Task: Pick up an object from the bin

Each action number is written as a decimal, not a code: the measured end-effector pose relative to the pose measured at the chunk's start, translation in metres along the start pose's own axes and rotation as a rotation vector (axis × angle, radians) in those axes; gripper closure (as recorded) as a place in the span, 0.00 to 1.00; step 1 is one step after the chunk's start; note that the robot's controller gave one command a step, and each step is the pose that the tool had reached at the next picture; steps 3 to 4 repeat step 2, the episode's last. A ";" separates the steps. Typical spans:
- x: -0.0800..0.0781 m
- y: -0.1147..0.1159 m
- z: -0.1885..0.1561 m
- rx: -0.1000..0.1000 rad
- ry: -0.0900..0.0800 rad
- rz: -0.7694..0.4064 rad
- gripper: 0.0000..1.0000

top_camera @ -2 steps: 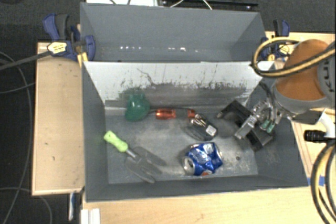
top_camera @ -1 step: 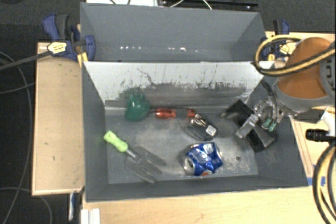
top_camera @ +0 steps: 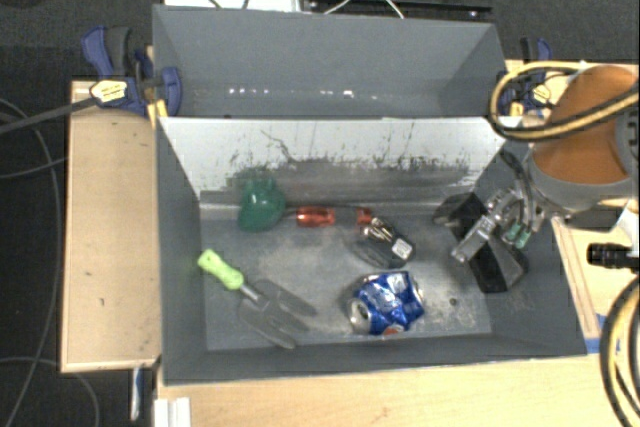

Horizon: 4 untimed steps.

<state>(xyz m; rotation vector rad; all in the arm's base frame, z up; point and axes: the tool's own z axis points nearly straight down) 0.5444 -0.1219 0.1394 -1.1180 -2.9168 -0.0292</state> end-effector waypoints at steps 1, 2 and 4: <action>0.000 0.001 -0.010 -0.002 -0.003 -0.002 1.00; 0.000 0.000 -0.016 -0.002 -0.005 -0.003 1.00; 0.000 0.000 -0.016 -0.002 -0.005 -0.003 1.00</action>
Offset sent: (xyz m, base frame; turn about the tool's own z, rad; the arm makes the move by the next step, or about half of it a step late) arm 0.0000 -0.0001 0.0020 0.0000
